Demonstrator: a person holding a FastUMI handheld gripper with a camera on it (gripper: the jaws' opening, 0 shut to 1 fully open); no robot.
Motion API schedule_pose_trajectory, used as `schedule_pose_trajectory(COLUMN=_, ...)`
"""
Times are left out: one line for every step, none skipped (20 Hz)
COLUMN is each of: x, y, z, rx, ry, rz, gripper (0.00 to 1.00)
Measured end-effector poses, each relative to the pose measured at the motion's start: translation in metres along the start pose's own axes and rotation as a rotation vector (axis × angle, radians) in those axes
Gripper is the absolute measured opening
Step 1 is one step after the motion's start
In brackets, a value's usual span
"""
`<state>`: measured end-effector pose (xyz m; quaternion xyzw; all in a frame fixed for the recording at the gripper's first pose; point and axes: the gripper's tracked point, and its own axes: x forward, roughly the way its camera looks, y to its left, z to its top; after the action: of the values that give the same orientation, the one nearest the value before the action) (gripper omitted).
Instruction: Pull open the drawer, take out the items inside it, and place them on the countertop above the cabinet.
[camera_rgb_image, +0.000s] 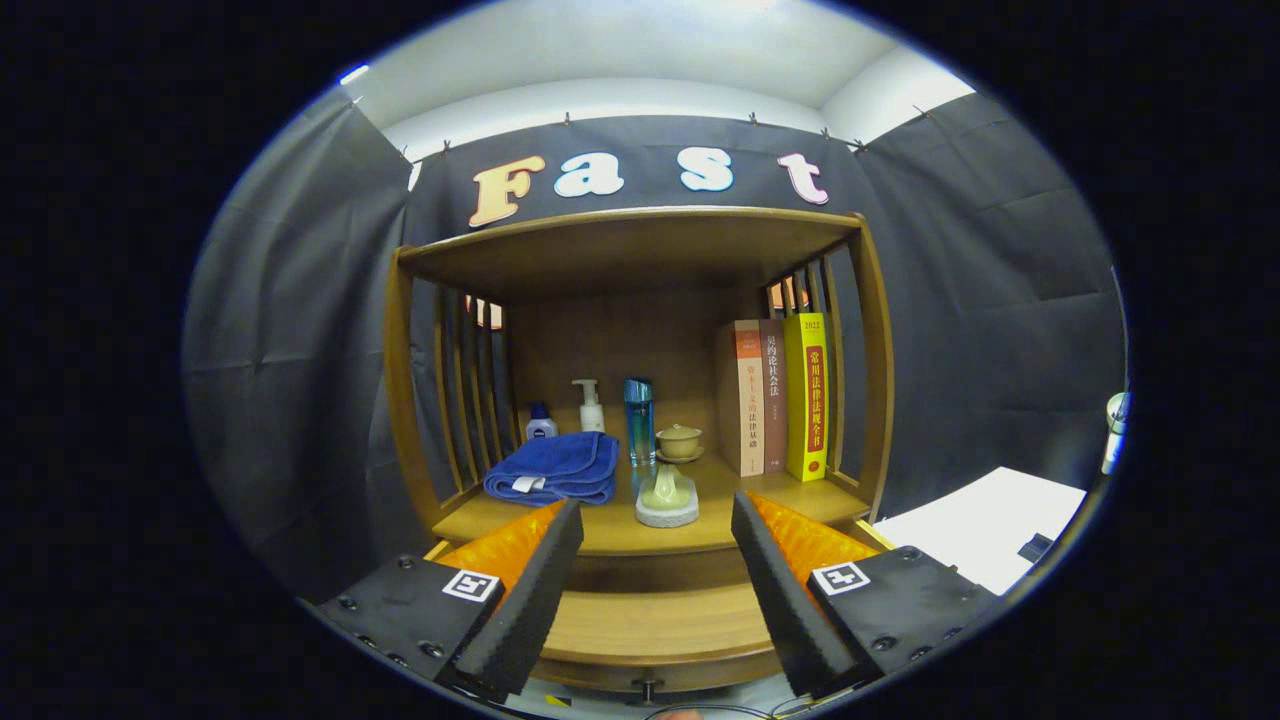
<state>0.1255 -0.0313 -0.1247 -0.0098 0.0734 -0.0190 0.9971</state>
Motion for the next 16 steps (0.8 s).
schedule_pose_trajectory(x=-0.006, y=0.001, z=-0.005, rx=-0.001, ry=-0.004, rz=-0.002, gripper=0.98)
schedule_pose_trajectory(x=-0.012, y=0.004, z=-0.009, rx=0.003, ry=-0.009, rz=0.000, gripper=0.98)
schedule_pose_trajectory(x=-0.018, y=0.007, z=-0.011, rx=0.002, ry=-0.018, rz=0.009, gripper=0.98)
schedule_pose_trajectory(x=-0.022, y=0.012, z=-0.014, rx=-0.005, ry=-0.023, rz=0.016, gripper=0.98)
schedule_pose_trajectory(x=-0.027, y=0.015, z=-0.016, rx=-0.012, ry=-0.029, rz=0.021, gripper=0.98)
schedule_pose_trajectory(x=-0.033, y=0.019, z=-0.019, rx=-0.015, ry=-0.031, rz=0.028, gripper=0.98)
schedule_pose_trajectory(x=-0.038, y=0.023, z=-0.022, rx=-0.012, ry=-0.034, rz=0.036, gripper=0.98)
schedule_pose_trajectory(x=-0.042, y=0.028, z=-0.025, rx=-0.009, ry=-0.036, rz=0.044, gripper=0.98)
schedule_pose_trajectory(x=-0.045, y=0.030, z=-0.030, rx=-0.011, ry=-0.036, rz=0.047, gripper=0.98)
schedule_pose_trajectory(x=-0.047, y=0.033, z=-0.029, rx=-0.015, ry=-0.032, rz=0.048, gripper=0.98)
schedule_pose_trajectory(x=-0.053, y=0.035, z=-0.033, rx=-0.018, ry=-0.032, rz=0.046, gripper=0.98)
schedule_pose_trajectory(x=-0.058, y=0.037, z=-0.037, rx=-0.022, ry=-0.037, rz=0.046, gripper=0.98)
schedule_pose_trajectory(x=-0.064, y=0.039, z=-0.041, rx=-0.034, ry=-0.044, rz=0.046, gripper=0.98)
schedule_pose_trajectory(x=-0.070, y=0.042, z=-0.047, rx=-0.047, ry=-0.047, rz=0.049, gripper=0.98)
schedule_pose_trajectory(x=-0.078, y=0.046, z=-0.053, rx=-0.057, ry=-0.050, rz=0.057, gripper=0.98)
schedule_pose_trajectory(x=-0.084, y=0.049, z=-0.060, rx=-0.060, ry=-0.048, rz=0.062, gripper=0.98)
